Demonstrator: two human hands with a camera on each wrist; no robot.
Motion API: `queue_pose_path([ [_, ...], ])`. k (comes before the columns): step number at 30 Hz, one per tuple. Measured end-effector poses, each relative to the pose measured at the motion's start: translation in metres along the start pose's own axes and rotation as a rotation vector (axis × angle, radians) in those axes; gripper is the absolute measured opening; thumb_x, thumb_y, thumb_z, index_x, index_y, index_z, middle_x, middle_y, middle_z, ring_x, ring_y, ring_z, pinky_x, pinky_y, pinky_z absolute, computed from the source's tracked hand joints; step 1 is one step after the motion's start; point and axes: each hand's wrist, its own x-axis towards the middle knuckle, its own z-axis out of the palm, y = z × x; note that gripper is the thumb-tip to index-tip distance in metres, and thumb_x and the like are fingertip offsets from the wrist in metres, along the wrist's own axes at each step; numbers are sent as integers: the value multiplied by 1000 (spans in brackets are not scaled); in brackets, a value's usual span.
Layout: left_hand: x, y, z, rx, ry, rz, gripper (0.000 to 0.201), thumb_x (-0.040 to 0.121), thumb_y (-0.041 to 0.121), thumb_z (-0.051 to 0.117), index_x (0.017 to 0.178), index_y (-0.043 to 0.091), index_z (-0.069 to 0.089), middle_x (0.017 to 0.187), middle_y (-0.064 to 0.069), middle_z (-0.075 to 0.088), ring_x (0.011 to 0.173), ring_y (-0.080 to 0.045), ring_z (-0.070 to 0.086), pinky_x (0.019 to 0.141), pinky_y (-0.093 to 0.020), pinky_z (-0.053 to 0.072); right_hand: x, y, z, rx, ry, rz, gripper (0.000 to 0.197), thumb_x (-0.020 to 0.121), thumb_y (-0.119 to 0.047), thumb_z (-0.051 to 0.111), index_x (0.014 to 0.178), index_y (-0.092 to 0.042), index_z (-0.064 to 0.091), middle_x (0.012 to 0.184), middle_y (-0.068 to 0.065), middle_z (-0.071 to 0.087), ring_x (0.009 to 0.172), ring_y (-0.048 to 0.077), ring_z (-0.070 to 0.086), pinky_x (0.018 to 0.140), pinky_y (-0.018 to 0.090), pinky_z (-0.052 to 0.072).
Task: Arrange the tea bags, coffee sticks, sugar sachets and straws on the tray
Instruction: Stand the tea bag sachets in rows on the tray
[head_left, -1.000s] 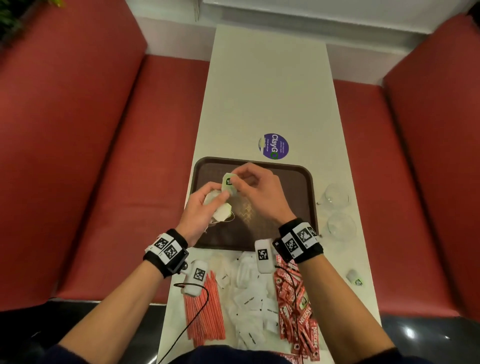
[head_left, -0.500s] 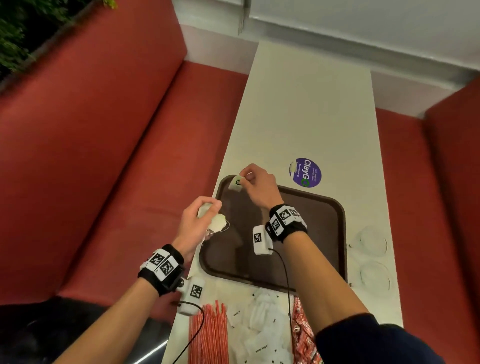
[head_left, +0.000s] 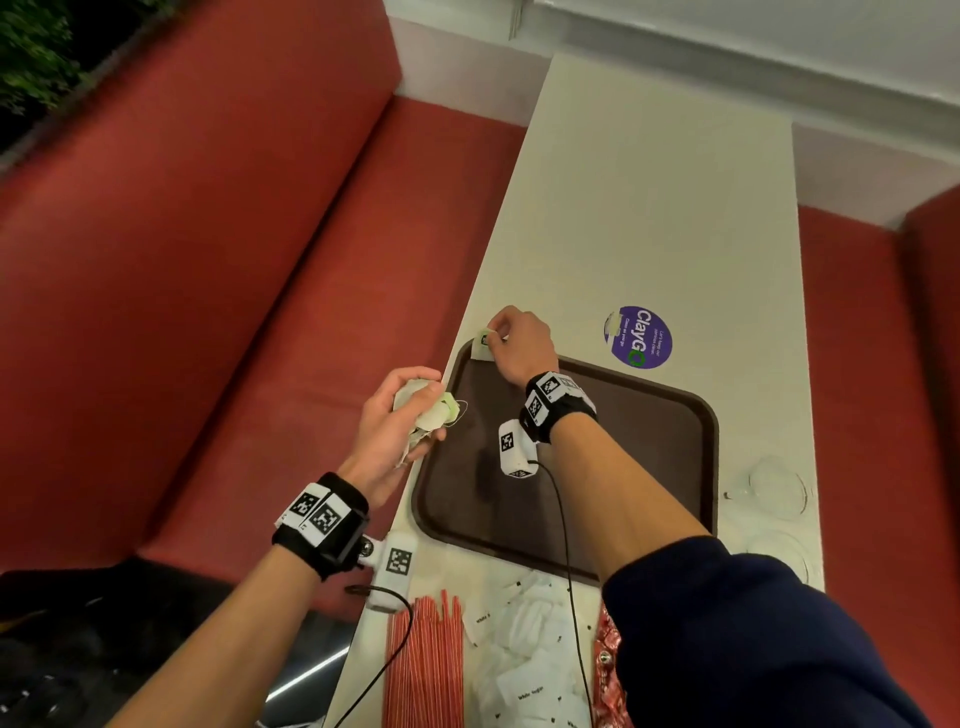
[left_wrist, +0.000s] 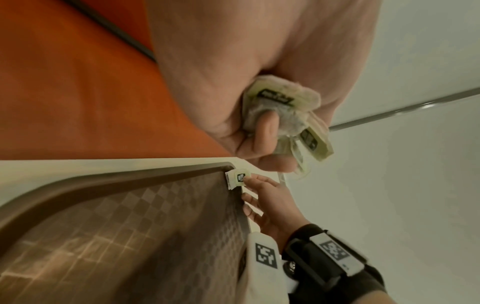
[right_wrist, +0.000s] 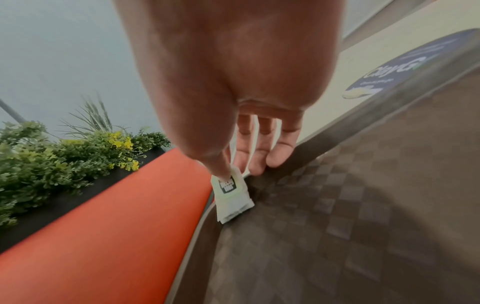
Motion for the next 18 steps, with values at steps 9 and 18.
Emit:
queue_pose_path([
  [9,-8,5,1,36,-61,31,33,100,2,66,130,16,65,98,-7,72,71,-23,66,39,-21,38,-4,-7,-6,-9,-9,85,23,101,-25,63,124,-22,63,126,9,65,116,33,64,99,49,56],
  [18,-18,8,10,-11,-18,67,34,94,9,80,124,22,69,106,-3,72,92,-28,72,71,-36,60,-111,-48,-59,422,124,-22,20,103,-45,68,100,-26,73,96,-13,75,90,3,68,80,19,48],
])
